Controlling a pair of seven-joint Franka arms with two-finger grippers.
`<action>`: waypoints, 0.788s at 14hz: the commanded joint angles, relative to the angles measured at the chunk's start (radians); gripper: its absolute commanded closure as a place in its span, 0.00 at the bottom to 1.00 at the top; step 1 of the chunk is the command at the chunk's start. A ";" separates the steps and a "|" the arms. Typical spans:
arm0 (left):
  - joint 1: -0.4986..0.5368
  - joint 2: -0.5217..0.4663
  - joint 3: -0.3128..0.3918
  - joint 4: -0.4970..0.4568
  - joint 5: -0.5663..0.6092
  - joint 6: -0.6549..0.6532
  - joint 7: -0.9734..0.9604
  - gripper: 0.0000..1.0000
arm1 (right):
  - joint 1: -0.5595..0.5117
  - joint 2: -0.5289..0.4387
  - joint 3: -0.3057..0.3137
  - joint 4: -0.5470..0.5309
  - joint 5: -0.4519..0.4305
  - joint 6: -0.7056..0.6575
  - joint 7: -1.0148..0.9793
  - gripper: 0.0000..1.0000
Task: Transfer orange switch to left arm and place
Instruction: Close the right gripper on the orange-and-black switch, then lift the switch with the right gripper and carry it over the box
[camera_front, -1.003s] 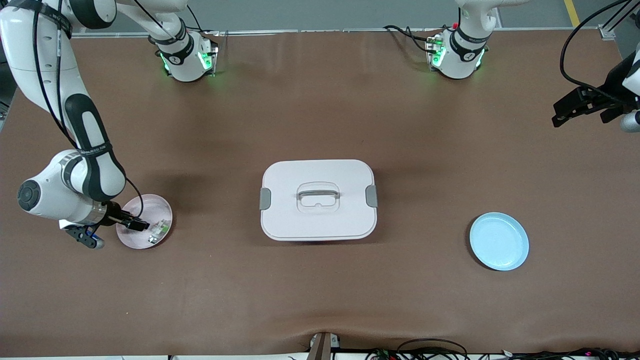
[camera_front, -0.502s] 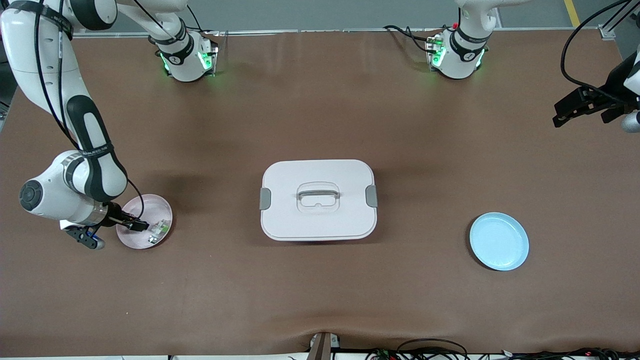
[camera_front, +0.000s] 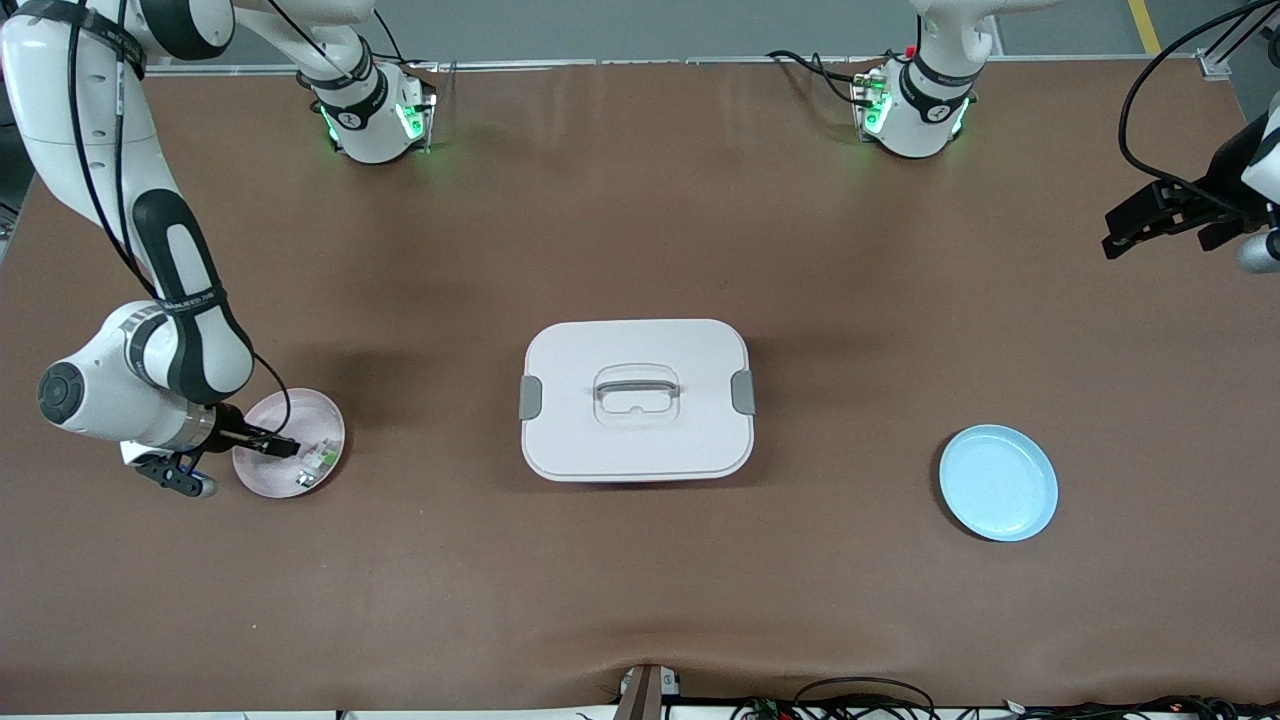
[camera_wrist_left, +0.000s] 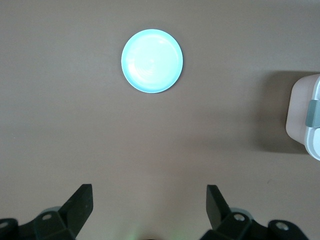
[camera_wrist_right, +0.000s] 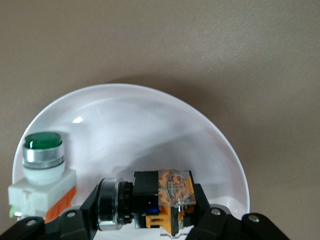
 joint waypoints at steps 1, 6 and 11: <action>0.003 0.008 -0.001 0.007 -0.001 0.003 -0.006 0.00 | -0.001 -0.053 -0.005 0.009 -0.012 -0.122 -0.018 0.68; 0.002 0.023 -0.001 0.007 -0.001 0.013 -0.007 0.00 | -0.034 -0.084 0.002 0.078 0.033 -0.418 -0.013 0.79; 0.000 0.024 -0.001 0.002 0.001 0.013 -0.007 0.00 | -0.035 -0.101 -0.003 0.131 0.230 -0.672 0.024 0.80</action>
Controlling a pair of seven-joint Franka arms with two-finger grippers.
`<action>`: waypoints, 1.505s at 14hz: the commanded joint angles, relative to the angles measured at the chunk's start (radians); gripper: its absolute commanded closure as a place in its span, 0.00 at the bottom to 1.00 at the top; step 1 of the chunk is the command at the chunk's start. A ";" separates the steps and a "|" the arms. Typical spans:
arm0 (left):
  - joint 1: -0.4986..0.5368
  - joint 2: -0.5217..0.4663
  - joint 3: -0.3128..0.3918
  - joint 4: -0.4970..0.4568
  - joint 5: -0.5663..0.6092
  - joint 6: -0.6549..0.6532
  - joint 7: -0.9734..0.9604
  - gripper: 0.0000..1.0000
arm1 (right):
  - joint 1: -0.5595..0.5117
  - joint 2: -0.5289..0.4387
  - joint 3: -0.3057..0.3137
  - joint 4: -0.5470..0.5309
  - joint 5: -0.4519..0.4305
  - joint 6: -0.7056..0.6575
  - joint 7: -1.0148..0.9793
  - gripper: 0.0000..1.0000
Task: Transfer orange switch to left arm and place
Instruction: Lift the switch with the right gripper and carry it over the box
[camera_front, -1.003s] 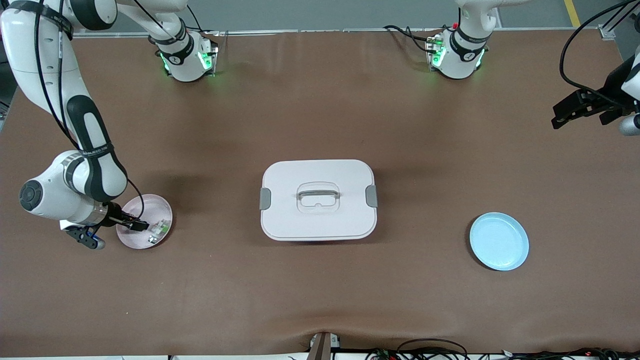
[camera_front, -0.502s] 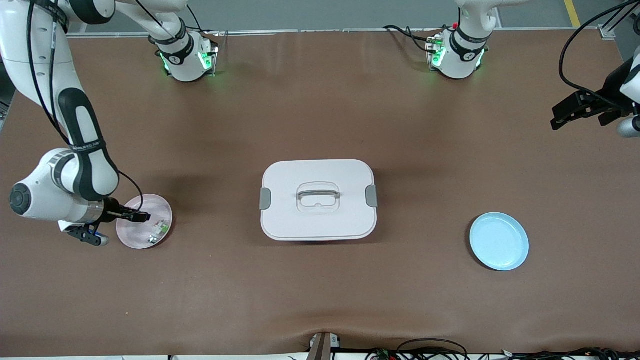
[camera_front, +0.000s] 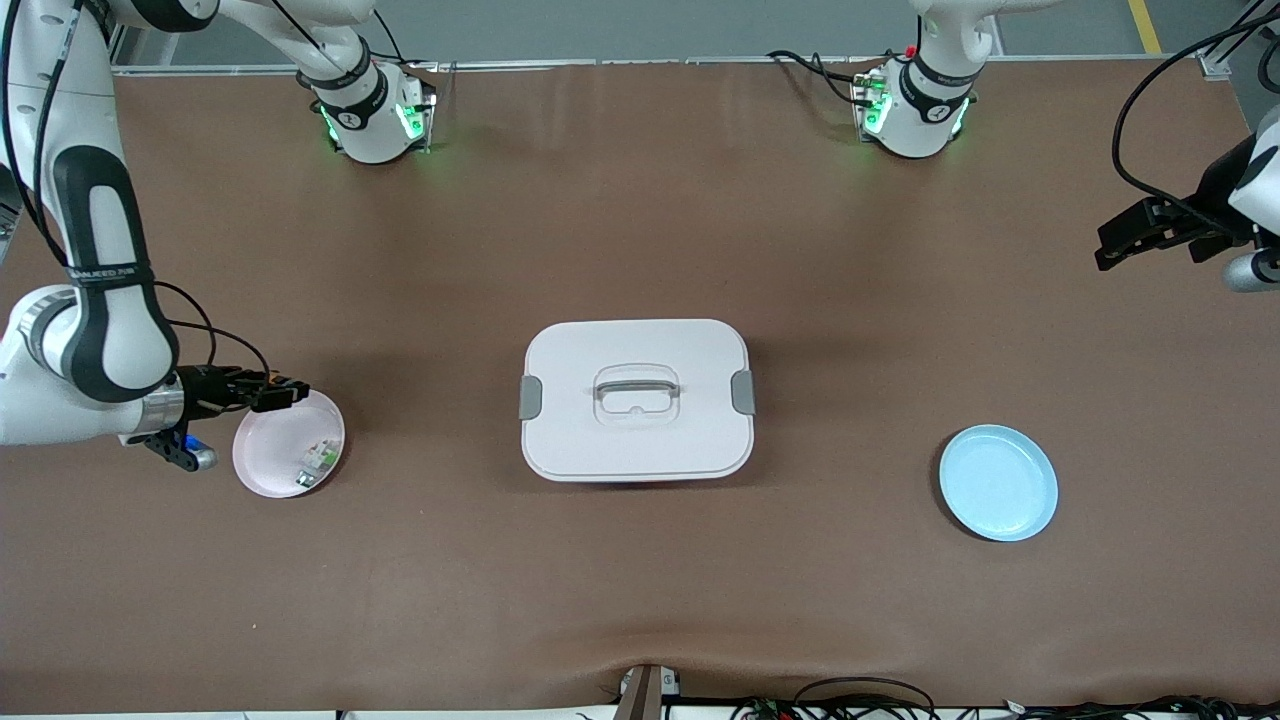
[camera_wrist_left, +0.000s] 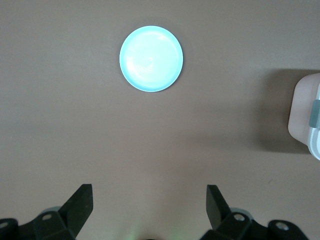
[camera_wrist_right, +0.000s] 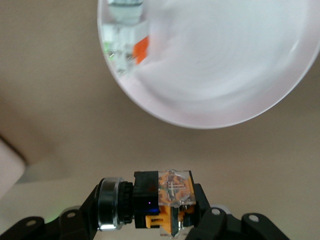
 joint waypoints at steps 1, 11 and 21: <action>0.000 -0.001 -0.001 0.004 0.001 0.006 -0.007 0.00 | -0.012 -0.020 0.005 0.004 0.097 -0.069 0.051 0.80; 0.000 0.008 -0.002 -0.005 -0.009 0.009 -0.007 0.00 | 0.132 -0.124 0.015 -0.027 0.520 -0.132 0.568 0.80; -0.035 0.035 -0.013 0.001 -0.038 0.034 -0.069 0.00 | 0.302 -0.199 0.159 -0.033 0.642 0.289 1.093 0.80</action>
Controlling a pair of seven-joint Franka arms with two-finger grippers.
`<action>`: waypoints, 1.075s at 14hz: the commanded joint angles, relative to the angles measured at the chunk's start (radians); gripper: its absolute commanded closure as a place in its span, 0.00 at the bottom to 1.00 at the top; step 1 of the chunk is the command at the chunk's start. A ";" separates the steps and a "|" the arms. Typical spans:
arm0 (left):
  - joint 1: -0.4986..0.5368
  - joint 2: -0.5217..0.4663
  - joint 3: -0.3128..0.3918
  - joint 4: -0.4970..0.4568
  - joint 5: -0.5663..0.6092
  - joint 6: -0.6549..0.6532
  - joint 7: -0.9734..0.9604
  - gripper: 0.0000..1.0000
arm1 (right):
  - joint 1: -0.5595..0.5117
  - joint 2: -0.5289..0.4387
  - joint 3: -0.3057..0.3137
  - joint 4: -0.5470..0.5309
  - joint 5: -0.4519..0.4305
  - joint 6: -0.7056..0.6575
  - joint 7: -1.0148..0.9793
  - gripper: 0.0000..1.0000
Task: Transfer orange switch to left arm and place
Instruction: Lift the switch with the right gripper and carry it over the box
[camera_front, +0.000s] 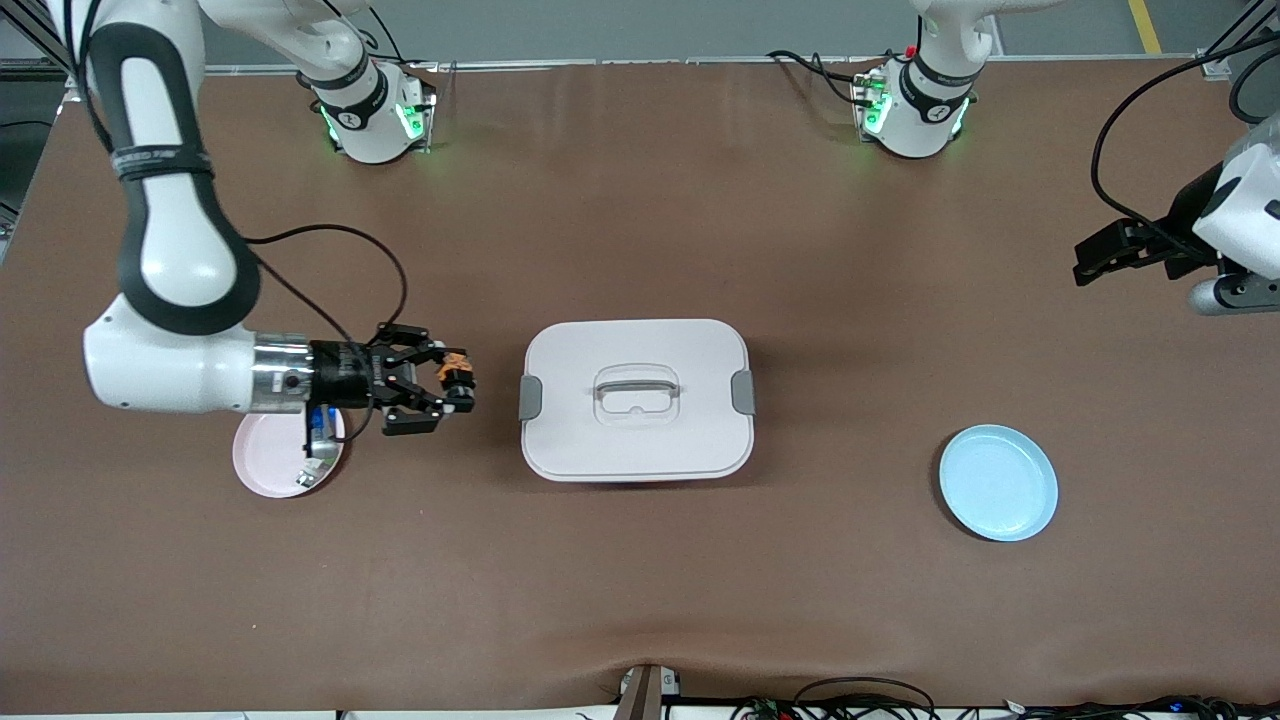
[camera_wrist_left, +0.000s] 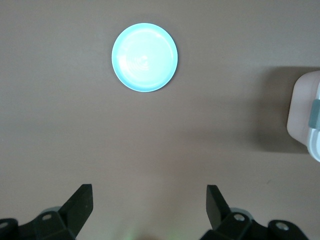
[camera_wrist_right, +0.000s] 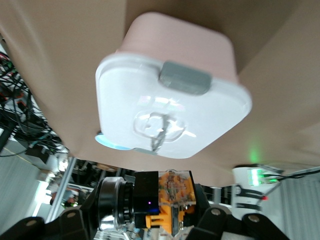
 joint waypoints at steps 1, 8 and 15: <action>-0.023 0.008 -0.001 0.009 -0.036 0.013 -0.063 0.00 | -0.001 -0.034 0.067 -0.025 0.083 0.108 0.123 0.79; -0.123 0.081 -0.007 0.051 -0.146 0.048 -0.098 0.00 | 0.048 -0.031 0.184 -0.015 0.180 0.339 0.223 0.79; -0.305 0.195 -0.011 0.140 -0.166 0.139 -0.140 0.00 | 0.189 -0.036 0.175 0.005 0.158 0.427 0.381 0.79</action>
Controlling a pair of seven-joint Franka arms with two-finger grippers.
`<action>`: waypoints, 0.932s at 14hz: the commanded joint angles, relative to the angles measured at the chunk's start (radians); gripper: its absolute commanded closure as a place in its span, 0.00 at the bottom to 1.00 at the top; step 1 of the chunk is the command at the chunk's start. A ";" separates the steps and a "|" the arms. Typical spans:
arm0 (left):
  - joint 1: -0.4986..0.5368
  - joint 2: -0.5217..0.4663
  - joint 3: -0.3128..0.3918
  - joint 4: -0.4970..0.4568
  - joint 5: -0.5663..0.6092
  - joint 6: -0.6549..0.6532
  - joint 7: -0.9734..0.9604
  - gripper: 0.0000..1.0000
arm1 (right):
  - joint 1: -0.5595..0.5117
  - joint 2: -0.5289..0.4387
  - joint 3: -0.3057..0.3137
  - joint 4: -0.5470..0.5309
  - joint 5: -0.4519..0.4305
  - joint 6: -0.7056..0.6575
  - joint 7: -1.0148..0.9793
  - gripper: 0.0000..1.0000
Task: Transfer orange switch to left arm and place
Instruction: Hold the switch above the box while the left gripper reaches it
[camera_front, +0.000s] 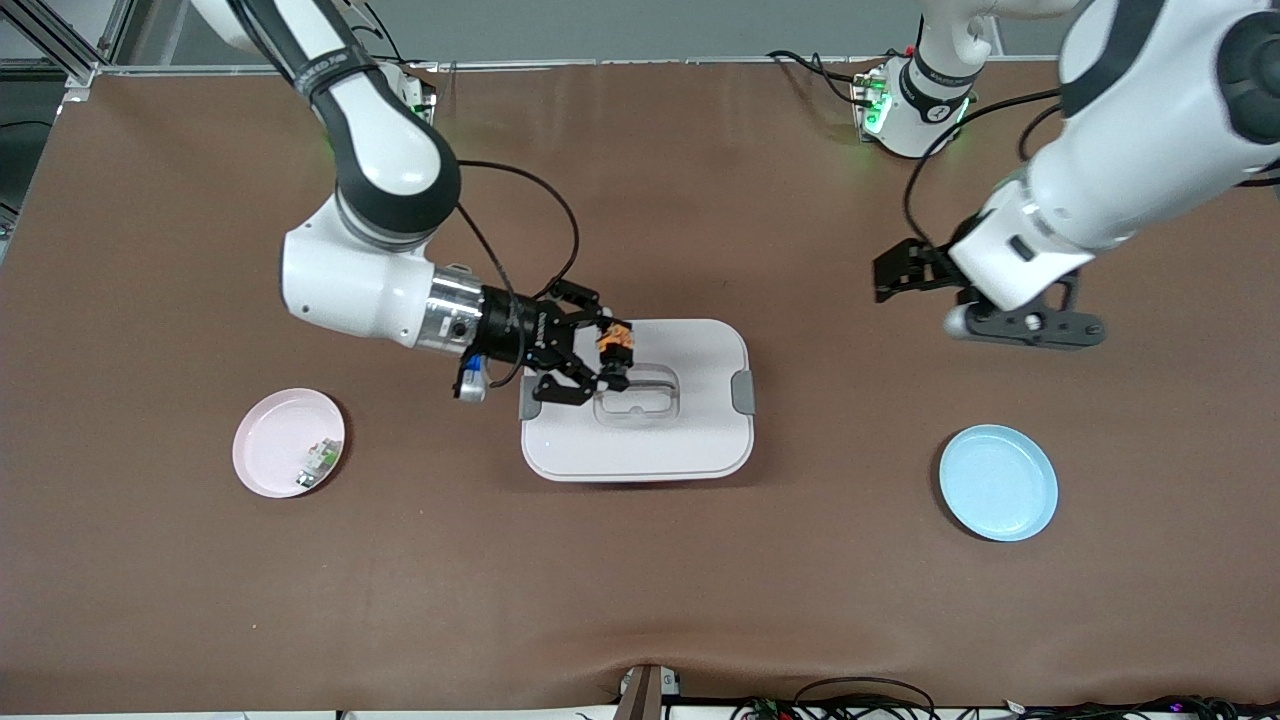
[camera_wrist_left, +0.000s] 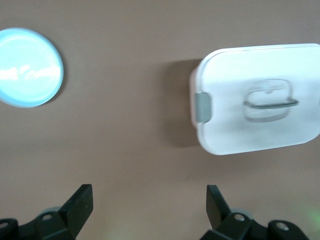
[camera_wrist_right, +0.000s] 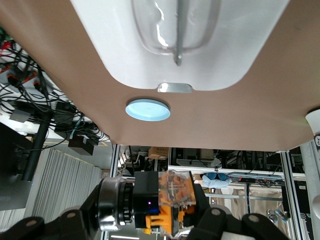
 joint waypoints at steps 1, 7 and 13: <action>-0.050 0.044 0.003 0.038 -0.009 0.046 -0.015 0.00 | 0.017 -0.020 -0.008 -0.002 -0.003 -0.003 0.082 0.79; -0.075 0.091 -0.020 0.035 -0.232 0.184 -0.019 0.00 | 0.031 -0.018 0.000 0.024 -0.015 -0.017 0.162 0.79; -0.144 0.144 -0.028 0.035 -0.330 0.372 -0.016 0.00 | 0.055 -0.011 -0.003 0.050 -0.015 -0.016 0.167 0.79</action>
